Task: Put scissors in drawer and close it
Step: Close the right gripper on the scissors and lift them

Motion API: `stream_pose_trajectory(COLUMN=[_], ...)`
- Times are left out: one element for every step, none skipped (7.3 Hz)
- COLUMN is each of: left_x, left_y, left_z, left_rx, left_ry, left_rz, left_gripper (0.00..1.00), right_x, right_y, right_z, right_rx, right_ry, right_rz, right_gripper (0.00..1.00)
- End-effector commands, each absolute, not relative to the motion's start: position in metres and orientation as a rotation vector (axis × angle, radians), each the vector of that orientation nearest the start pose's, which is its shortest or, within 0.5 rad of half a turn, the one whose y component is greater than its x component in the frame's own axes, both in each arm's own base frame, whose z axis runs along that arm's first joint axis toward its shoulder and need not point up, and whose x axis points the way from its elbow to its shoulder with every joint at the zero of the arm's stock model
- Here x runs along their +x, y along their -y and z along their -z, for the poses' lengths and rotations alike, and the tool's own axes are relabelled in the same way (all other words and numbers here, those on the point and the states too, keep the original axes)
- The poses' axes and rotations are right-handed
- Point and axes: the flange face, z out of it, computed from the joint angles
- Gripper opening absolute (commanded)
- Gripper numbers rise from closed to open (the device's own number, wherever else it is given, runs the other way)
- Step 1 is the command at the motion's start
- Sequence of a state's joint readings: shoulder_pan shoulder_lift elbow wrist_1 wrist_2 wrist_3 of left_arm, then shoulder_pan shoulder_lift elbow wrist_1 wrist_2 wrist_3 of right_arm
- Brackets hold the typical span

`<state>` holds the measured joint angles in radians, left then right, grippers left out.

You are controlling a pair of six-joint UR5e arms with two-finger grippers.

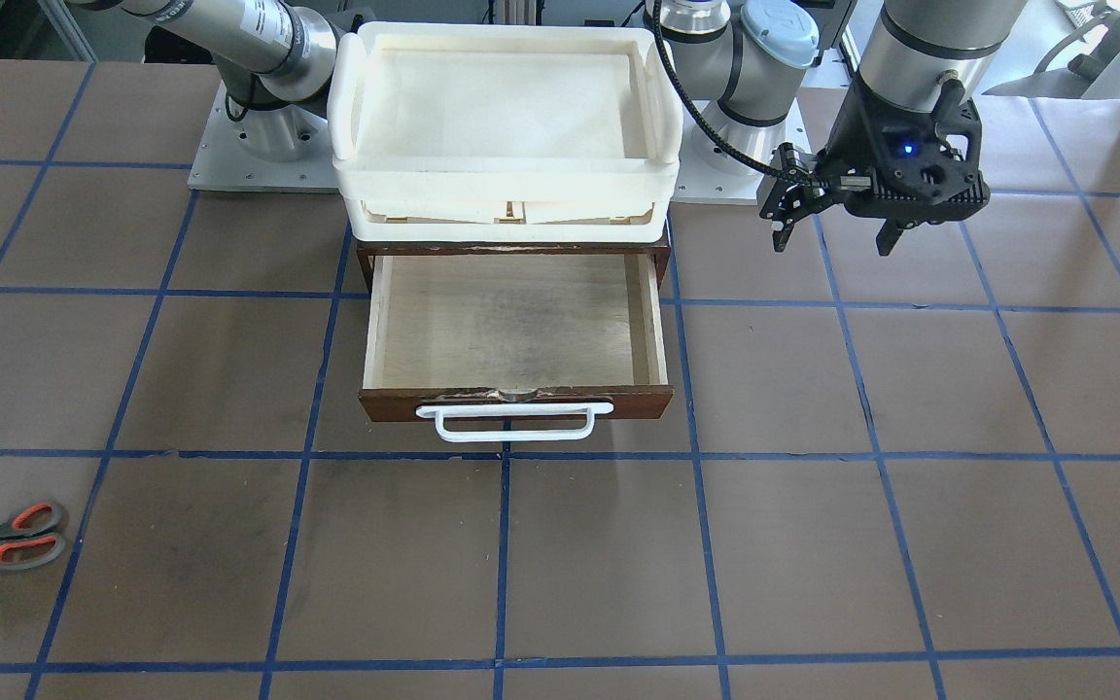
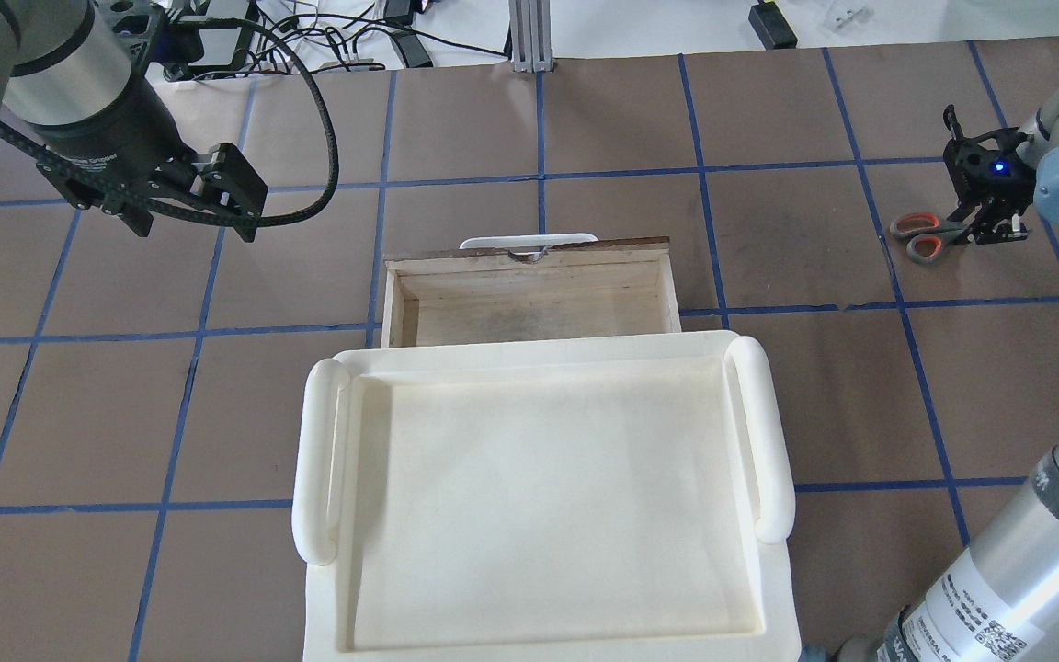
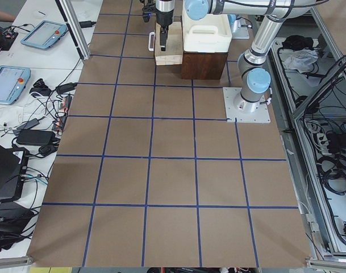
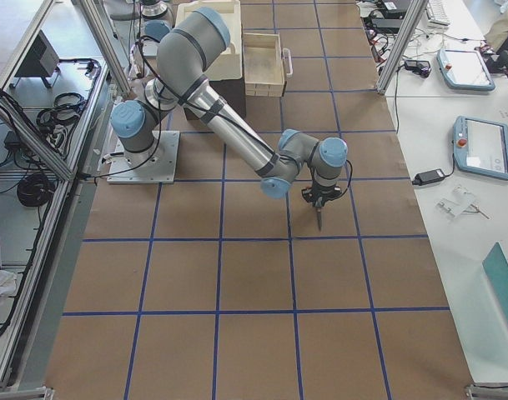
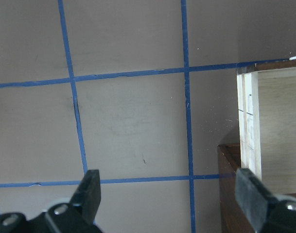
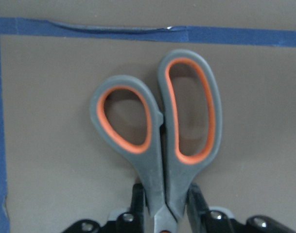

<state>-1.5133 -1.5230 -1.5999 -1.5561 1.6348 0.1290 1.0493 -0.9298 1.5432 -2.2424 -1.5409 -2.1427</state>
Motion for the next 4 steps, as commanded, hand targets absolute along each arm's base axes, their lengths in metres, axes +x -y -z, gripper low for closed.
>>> stream_pose_trajectory(left_x=[-0.099,-0.099,-0.104,-0.104], left_y=[0.481,0.481,0.481,0.481], left_z=[-0.499,-0.499,-0.501,-0.502], left_rx=[0.112,0.124,0.123,0.125], left_ry=[-3.077,-3.079,-3.142,-3.136], left_rz=[0.040,0.043,0.061,0.060], left_gripper=[1.00,1.00,1.00,1.00], right_x=[-0.221,-0.218,-0.212,-0.200], right_y=[0.656,0.650,0.639,0.625], right_z=[-0.215,-0.243,-0.277,-0.317], right_rx=[-2.338,-2.358,-2.357,-2.351], right_ry=[-2.227,-2.247,-2.245,-2.235], right_rz=[0.065,0.065,0.043,0.042], right_gripper=[0.06,0.05,0.04,0.04])
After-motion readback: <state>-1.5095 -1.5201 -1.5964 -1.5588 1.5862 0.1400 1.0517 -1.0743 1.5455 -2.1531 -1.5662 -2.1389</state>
